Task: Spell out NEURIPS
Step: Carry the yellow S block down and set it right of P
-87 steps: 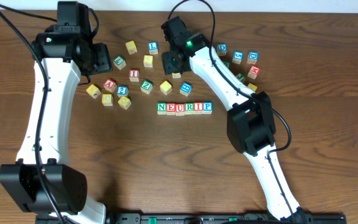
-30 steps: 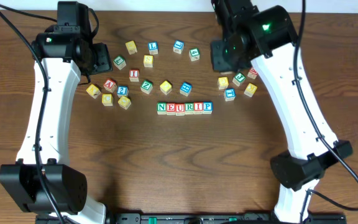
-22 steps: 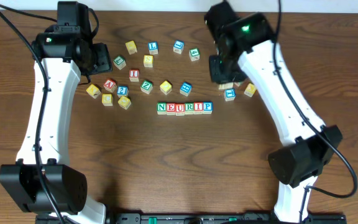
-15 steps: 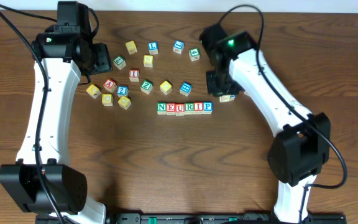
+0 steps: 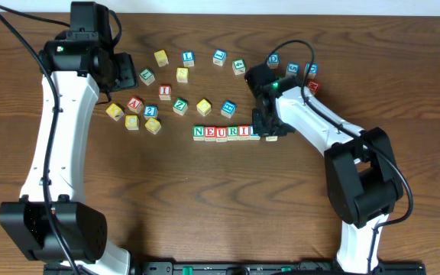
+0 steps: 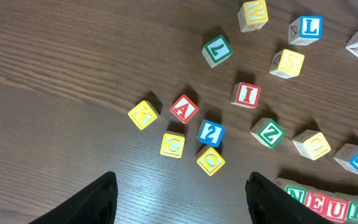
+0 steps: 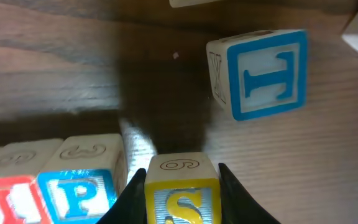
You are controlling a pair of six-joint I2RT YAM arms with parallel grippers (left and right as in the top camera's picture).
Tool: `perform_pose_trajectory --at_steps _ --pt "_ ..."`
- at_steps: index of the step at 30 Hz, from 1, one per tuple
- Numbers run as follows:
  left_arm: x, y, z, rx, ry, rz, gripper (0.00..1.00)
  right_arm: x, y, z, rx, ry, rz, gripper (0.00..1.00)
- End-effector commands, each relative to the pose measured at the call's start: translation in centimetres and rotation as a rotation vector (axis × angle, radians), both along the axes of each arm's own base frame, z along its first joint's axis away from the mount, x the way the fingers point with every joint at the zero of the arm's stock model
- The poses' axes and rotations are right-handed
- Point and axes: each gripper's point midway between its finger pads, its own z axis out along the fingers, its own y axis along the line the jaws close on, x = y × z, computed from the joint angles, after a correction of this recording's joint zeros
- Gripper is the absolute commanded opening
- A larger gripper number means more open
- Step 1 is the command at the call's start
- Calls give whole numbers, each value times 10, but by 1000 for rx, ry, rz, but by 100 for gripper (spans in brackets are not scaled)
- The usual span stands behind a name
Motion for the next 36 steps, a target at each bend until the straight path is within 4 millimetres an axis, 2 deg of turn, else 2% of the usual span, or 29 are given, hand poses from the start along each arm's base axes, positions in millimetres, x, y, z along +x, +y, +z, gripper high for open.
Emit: perform_pose_trajectory --at_steps 1,7,18,23,34,36 --pt "-1 2 0 12 2 -3 65 3 -5 -3 -8 -17 -30 15" --pt "-1 2 0 12 2 -3 65 10 -1 -2 7 -47 -31 19" --pt "-1 2 0 12 2 -3 66 4 -3 -4 -3 -26 -29 22" --pt "-1 2 0 12 2 -3 65 4 -3 -4 -3 -26 -29 29" --pt "-1 2 0 11 2 -3 65 6 -2 -4 2 -34 -40 32" --pt "-1 2 0 12 2 -3 65 6 -2 -4 3 -35 -40 35"
